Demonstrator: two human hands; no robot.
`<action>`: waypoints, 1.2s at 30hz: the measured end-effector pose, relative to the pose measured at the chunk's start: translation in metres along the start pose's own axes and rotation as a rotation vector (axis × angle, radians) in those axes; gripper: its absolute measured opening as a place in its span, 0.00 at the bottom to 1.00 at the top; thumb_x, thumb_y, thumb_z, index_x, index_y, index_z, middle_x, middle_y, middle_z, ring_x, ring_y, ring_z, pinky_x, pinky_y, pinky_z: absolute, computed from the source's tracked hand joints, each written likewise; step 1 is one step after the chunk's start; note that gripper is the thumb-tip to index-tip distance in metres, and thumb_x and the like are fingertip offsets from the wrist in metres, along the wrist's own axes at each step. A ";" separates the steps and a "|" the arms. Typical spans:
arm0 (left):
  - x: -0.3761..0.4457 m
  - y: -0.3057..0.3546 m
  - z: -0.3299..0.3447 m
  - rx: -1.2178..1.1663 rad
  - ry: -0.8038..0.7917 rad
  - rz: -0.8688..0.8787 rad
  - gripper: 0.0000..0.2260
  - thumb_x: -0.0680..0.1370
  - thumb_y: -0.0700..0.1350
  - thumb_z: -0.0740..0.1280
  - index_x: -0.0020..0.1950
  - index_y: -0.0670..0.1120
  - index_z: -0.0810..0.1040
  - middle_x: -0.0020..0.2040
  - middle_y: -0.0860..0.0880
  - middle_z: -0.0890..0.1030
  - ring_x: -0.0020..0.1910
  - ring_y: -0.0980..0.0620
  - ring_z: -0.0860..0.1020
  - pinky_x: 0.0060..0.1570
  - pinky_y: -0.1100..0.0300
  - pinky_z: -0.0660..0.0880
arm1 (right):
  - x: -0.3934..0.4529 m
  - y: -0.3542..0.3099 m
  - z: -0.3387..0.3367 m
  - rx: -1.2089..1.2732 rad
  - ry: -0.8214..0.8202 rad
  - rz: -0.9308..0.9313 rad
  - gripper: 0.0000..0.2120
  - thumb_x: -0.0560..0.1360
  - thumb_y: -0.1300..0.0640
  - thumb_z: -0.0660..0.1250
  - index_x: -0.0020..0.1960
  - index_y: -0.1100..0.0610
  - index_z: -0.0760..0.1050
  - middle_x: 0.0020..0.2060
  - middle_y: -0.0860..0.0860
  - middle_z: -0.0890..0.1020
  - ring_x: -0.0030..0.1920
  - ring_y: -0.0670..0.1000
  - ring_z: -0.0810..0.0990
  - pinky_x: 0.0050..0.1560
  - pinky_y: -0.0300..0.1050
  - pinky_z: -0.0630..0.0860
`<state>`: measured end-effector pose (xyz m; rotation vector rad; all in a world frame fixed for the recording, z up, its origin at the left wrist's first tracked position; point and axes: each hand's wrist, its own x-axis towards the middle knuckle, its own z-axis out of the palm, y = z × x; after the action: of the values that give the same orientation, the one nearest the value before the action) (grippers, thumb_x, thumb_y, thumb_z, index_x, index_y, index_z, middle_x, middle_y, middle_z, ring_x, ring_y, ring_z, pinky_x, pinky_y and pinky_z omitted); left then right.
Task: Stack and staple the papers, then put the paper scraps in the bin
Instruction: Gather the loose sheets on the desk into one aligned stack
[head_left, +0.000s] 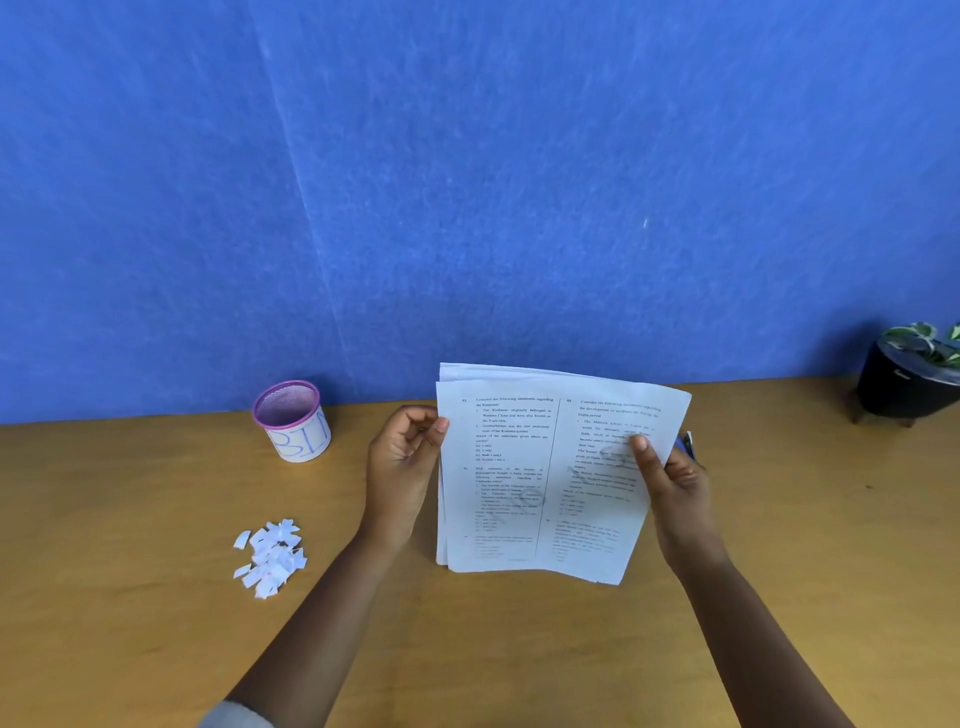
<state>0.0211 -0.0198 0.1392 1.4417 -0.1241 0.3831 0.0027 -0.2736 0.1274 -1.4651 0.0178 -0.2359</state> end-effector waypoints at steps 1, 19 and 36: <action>0.000 0.000 0.000 0.003 0.005 -0.001 0.03 0.75 0.43 0.65 0.44 0.50 0.78 0.41 0.58 0.84 0.42 0.60 0.80 0.42 0.69 0.76 | -0.001 0.000 0.001 0.003 0.004 0.003 0.12 0.72 0.47 0.64 0.45 0.52 0.82 0.43 0.45 0.86 0.42 0.45 0.84 0.37 0.37 0.79; 0.000 0.002 0.003 0.031 0.084 0.024 0.04 0.75 0.41 0.66 0.44 0.50 0.78 0.40 0.56 0.84 0.40 0.59 0.81 0.42 0.66 0.77 | -0.007 0.001 0.007 0.032 0.012 -0.012 0.14 0.75 0.47 0.59 0.47 0.53 0.80 0.42 0.43 0.85 0.41 0.42 0.83 0.36 0.36 0.79; -0.002 0.003 0.003 0.053 0.072 0.020 0.04 0.75 0.42 0.65 0.44 0.50 0.78 0.40 0.57 0.84 0.40 0.58 0.80 0.41 0.64 0.77 | -0.006 -0.002 0.010 0.042 0.011 -0.022 0.13 0.75 0.47 0.59 0.44 0.51 0.80 0.40 0.44 0.85 0.40 0.43 0.83 0.36 0.37 0.79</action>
<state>0.0190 -0.0233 0.1417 1.4779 -0.0709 0.4569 -0.0023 -0.2629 0.1296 -1.4229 0.0058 -0.2613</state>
